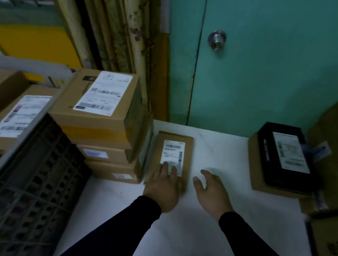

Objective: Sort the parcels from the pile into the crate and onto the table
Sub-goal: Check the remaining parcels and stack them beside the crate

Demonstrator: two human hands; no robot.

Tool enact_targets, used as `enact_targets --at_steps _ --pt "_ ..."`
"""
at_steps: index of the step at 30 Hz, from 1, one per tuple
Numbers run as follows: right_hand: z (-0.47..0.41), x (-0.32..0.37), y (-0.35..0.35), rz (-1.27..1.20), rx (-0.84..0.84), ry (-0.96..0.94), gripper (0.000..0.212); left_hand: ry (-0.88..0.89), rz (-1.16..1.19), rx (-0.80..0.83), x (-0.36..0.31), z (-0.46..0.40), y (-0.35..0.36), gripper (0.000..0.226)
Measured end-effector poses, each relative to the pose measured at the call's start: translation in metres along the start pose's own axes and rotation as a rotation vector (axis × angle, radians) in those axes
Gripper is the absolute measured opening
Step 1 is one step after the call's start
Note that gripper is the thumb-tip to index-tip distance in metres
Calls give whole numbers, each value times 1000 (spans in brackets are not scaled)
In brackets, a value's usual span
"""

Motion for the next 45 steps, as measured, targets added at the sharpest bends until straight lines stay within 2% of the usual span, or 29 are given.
enact_targets --at_steps 5,8,13,17,19,22,26,30,35,38,42,45 --pt "20 -37 -74 -115 -364 88 33 67 150 31 -67 -21 -9 61" --pt "30 -71 -118 -30 -512 183 32 105 330 91 -118 -29 -9 59" --pt "25 -125 -151 96 -537 320 51 87 636 222 -183 -39 5 58" --pt "12 -151 -157 111 -405 420 64 48 873 268 -222 -49 17 46" --pt "5 -162 -157 111 -337 471 68 68 1009 309 -239 -54 28 48" --pt "1 -168 -156 35 -359 513 68 50 1186 363 -249 -62 44 57" --pt "1 -177 -150 -179 -386 592 57 -70 1238 282 -237 -73 46 44" --pt "11 -166 -144 -427 -423 465 53 -108 1112 266 -220 -69 42 62" --pt "26 -139 -148 -632 -464 294 48 -141 1196 149 -202 -58 27 37" --pt "35 -122 -157 -737 -475 200 49 -155 1310 151 -192 -42 3 24" --pt "48 -81 -158 -866 -320 63 47 -78 1393 134 -175 -14 -44 19" --pt "62 -45 -156 -856 -257 70 21 -13 1374 130 -161 12 -77 27"
Point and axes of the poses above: each hand's wrist, its own z-axis away from the middle knuckle, its own y-axis out of the palm, x = y × z, the point moved 4 cm from there along -z, towards the middle knuckle, and after that the axes turned 9 degrees about z, right-handed, at the moved point
